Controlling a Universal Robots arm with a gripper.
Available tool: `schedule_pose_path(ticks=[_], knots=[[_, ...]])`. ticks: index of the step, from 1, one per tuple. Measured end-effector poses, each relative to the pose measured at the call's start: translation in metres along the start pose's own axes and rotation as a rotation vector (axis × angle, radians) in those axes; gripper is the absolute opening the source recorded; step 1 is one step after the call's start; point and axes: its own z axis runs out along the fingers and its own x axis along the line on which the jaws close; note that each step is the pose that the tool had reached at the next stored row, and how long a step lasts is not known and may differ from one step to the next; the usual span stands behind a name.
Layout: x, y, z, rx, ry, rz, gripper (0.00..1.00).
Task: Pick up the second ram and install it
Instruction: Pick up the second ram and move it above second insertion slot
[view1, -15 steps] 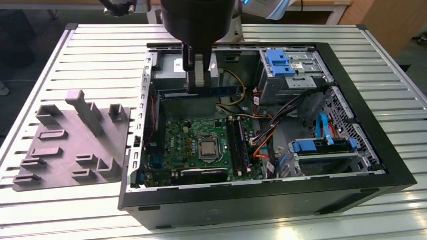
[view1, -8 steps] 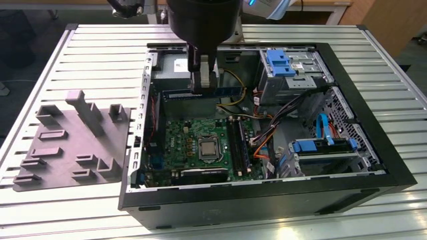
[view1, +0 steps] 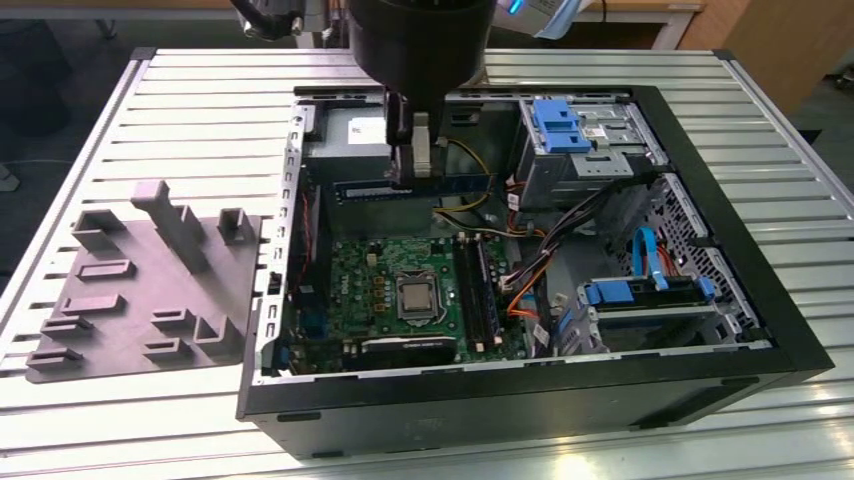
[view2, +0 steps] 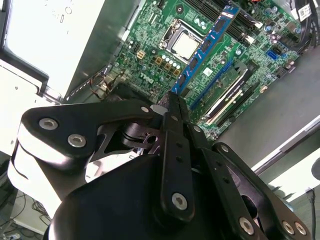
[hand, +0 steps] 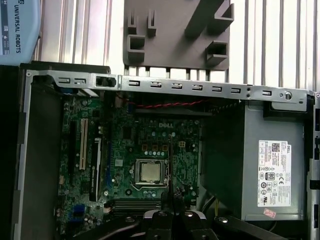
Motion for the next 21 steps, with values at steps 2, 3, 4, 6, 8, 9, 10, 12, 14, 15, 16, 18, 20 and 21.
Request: schedule_pose_path(ticks=[2,3,4,6,8,9,10,12,14,15,16,18,20,21], knots=[[0.0001,-0.0015,0.0004,-0.0001,0.0001,0.0,0.12],[0.0001,-0.0022,0.0006,-0.0001,0.0,0.0,0.12],[0.0002,-0.003,0.0008,-0.0001,0.0,0.0,0.12],[0.0003,-0.0045,0.0013,-0.0002,0.0,0.0,0.12],[0.0004,-0.006,0.0018,-0.0001,0.0,0.0,0.12],[0.0005,-0.0067,0.002,-0.0002,0.0001,0.0,0.12],[0.0005,-0.0074,0.0022,-0.0002,0.0001,0.0,0.12],[0.0006,-0.009,0.0027,-0.0003,0.0,0.0,0.12],[0.0007,-0.0105,0.0032,-0.0003,0.0,0.0,0.12],[0.0008,-0.0113,0.0035,-0.0003,0.0,0.0,0.12],[0.0008,-0.012,0.0038,-0.0003,0.0,0.0,0.12],[0.0009,-0.0133,0.0041,-0.0004,0.0001,0.0,0.12],[0.001,-0.0136,0.0041,-0.0004,0.0001,0.0,0.12],[0.0009,-0.0136,0.0041,-0.0004,0.0001,0.0,0.12]])
